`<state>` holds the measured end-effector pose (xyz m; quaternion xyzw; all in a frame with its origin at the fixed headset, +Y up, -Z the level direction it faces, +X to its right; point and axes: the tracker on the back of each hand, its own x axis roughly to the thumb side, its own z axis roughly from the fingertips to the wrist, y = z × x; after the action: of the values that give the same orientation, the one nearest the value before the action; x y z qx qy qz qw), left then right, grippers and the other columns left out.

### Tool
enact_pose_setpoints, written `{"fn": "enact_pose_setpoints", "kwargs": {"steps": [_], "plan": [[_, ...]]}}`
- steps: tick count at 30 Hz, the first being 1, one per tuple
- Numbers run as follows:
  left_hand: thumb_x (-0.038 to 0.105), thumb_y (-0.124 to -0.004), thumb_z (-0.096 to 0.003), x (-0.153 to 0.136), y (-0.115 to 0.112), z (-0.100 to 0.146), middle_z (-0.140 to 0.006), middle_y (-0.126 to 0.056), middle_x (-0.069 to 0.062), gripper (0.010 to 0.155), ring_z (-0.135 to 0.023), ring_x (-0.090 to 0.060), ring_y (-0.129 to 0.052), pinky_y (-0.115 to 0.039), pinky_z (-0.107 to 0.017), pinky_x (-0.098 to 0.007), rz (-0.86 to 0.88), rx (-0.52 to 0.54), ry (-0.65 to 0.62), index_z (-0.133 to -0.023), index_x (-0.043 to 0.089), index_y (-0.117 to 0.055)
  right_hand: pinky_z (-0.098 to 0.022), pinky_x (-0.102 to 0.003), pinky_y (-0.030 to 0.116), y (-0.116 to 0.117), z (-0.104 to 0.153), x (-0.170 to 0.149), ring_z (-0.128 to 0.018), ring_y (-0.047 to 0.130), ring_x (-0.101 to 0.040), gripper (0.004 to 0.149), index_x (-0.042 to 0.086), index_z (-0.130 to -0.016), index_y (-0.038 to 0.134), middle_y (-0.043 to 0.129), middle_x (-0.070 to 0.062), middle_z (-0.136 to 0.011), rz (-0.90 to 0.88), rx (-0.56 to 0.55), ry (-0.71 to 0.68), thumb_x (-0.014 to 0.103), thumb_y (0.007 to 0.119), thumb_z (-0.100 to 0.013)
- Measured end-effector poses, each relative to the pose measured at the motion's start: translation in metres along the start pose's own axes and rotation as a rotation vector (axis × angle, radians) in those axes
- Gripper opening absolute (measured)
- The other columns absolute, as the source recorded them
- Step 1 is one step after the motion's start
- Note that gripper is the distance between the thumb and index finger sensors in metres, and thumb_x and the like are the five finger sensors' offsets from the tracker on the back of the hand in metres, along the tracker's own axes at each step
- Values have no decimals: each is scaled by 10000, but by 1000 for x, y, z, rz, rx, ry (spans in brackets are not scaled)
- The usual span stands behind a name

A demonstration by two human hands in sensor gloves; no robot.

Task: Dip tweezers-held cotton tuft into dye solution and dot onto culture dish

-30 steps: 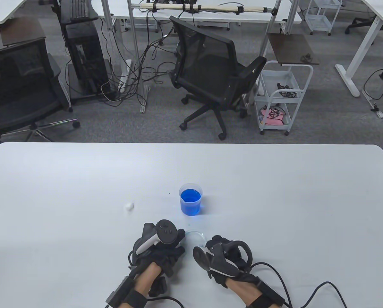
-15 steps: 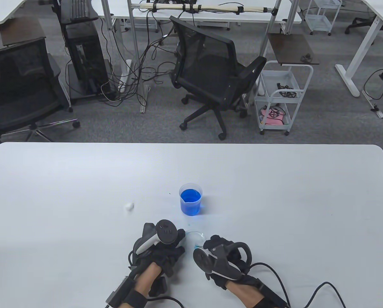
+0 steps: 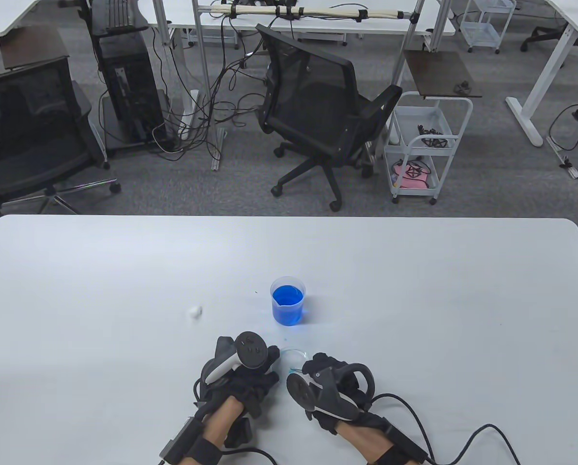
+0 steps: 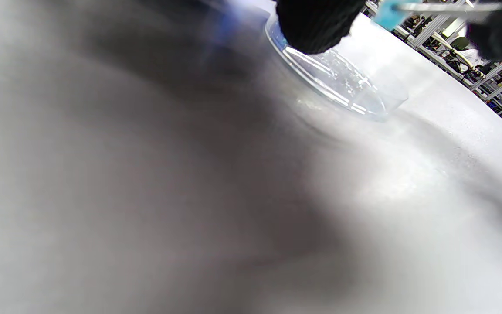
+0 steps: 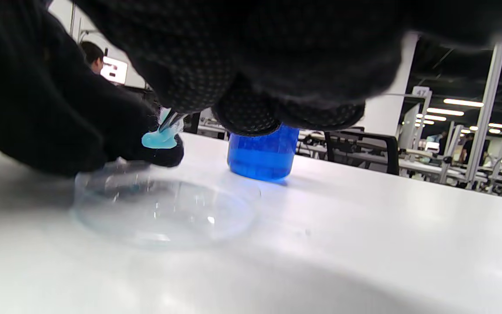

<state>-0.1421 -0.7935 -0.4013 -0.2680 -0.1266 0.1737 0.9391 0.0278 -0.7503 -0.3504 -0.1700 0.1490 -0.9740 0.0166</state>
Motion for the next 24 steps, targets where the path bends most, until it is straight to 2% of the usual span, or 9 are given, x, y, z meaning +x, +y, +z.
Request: {"fn": "enact_pose_setpoints", "kwargs": {"steps": [11,18,21,24], "plan": [[375,-669,-640,1,-1,1,-1231,-147,-251,640,-1047,-558,-123,-153,-666,-767,1,-1,-1,-1168,284,-319,-56,-301,884,28,0,14,-168,969,-146,430,-22,-514,1046,1017,-241,-502,67,102,-55,294,893,-265],[374,-669,-641,1,-1,1,-1230,-147,-252,639,-1047,-559,-124,-153,-665,-767,1,-1,-1,-1167,285,-319,-56,-301,883,17,-4,7,-168,969,-147,428,-21,-511,1048,1018,-242,-500,41,63,-21,293,895,-265],[376,-670,-640,1,-1,0,-1230,-146,-252,640,-1047,-558,-122,-152,-667,-766,1,-2,-2,-1167,285,-319,-55,-302,883,7,-9,-4,-168,969,-147,426,-20,-511,1048,1018,-243,-500,15,17,25,293,895,-266],[375,-670,-640,1,-1,0,-1230,-146,-253,639,-1046,-559,-124,-152,-665,-767,1,-2,-2,-1167,285,-321,-54,-303,883,6,-10,-11,-166,968,-149,427,-21,-511,1048,1018,-245,-499,11,8,51,292,896,-264]]}}
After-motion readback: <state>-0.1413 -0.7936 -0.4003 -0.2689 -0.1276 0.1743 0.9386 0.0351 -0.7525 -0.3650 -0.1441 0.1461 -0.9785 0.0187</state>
